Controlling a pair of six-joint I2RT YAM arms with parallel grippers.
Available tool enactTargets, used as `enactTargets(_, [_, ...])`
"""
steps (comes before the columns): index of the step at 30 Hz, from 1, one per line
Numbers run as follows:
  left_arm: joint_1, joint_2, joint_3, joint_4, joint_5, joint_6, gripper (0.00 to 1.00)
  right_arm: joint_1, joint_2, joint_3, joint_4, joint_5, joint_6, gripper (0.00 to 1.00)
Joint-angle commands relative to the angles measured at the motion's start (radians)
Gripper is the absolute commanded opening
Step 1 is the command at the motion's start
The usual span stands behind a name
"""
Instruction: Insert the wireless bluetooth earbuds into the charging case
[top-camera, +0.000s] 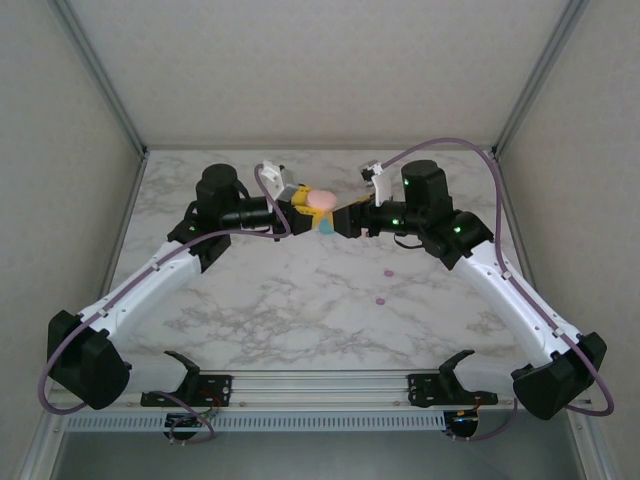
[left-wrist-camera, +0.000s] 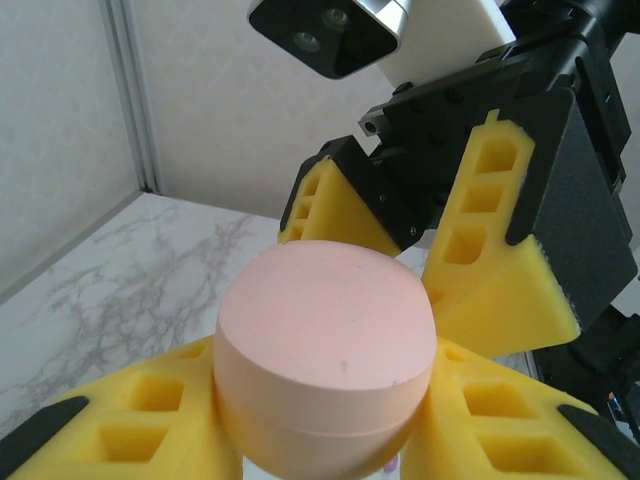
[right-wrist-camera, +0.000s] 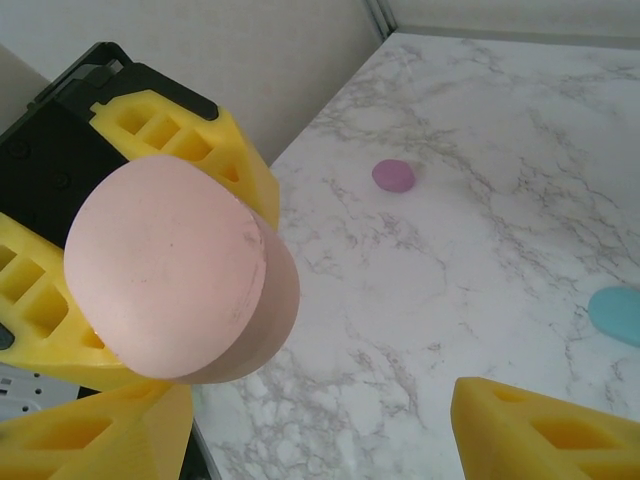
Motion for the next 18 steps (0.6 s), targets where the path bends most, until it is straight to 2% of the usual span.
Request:
enactTargets(1, [-0.015, -0.023, 0.024, -0.055, 0.026, 0.038, 0.21, 0.0, -0.012, 0.048, 0.031, 0.0, 0.036, 0.69])
enactTargets(7, [-0.017, -0.028, 0.02, -0.088, 0.029, 0.06, 0.21, -0.011, -0.02, 0.047, 0.058, -0.048, 0.057, 0.7])
enactTargets(13, [-0.02, -0.038, 0.014, -0.061, 0.03, 0.041, 0.21, -0.012, 0.009, 0.057, 0.002, 0.052, 0.057, 0.69])
enactTargets(18, [-0.023, -0.04, 0.017, -0.049, 0.029, 0.028, 0.21, -0.012, 0.005, 0.055, 0.027, 0.041, 0.045, 0.69])
